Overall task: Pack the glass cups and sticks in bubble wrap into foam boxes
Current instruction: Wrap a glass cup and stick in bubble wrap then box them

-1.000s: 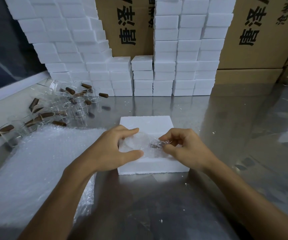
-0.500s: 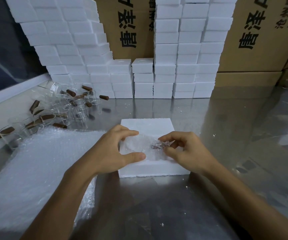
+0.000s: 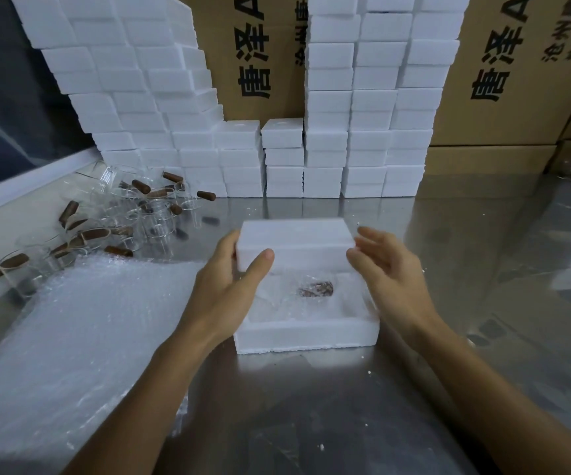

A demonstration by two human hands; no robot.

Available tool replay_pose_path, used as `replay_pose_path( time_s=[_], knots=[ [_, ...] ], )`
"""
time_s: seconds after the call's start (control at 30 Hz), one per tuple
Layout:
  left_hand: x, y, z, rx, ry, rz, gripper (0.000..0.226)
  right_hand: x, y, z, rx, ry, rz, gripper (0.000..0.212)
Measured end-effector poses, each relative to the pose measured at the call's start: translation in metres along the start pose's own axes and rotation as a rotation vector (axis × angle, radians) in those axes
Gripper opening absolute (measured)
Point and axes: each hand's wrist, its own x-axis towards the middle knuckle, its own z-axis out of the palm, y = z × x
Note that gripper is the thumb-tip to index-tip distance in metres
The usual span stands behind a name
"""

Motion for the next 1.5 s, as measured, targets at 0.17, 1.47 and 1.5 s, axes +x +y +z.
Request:
replay_pose_path(
  time_s=[0.17, 1.47, 1.5],
  knots=[
    [-0.002, 0.023, -0.006, -0.091, 0.229, 0.274, 0.027, 0.0, -0.017, -0.005, 0.109, 0.209, -0.21, 0.02],
    [0.004, 0.012, -0.017, 0.239, 0.197, -0.287, 0.034, 0.003, 0.006, 0.004, 0.15, -0.142, 0.345, 0.021],
    [0.004, 0.012, -0.018, 0.237, 0.186, -0.289, 0.035, 0.004, 0.007, 0.004, 0.153, -0.146, 0.343, 0.019]
  ],
)
